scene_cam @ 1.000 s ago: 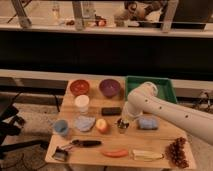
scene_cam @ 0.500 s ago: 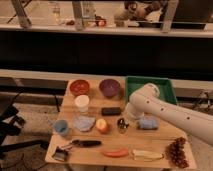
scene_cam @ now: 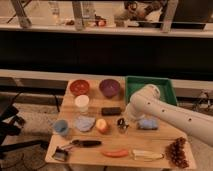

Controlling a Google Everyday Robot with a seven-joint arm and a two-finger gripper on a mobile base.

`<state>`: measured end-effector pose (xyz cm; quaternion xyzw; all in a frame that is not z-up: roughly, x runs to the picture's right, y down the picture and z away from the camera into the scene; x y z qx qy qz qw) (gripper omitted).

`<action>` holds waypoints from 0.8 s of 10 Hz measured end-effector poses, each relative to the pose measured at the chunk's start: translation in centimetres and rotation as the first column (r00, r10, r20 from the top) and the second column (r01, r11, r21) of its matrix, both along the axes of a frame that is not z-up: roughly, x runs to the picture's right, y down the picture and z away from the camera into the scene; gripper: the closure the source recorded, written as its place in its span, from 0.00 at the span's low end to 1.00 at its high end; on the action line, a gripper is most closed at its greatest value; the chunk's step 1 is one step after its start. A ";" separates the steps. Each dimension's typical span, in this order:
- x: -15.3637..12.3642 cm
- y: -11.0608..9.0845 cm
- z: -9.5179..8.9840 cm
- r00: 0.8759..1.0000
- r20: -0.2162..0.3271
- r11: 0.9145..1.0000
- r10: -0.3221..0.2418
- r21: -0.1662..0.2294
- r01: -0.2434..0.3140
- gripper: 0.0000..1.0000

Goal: Place fork in metal cup

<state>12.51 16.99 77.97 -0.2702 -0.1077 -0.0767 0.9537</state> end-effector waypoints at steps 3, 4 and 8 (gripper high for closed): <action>-0.6 -0.1 0.0 1.000 0.013 1.000 -0.008 0.000 0.008 1.00; -0.9 -0.1 0.1 1.000 0.018 1.000 -0.012 -0.001 0.012 1.00; -0.9 0.0 0.7 1.000 0.018 1.000 -0.006 -0.010 0.007 1.00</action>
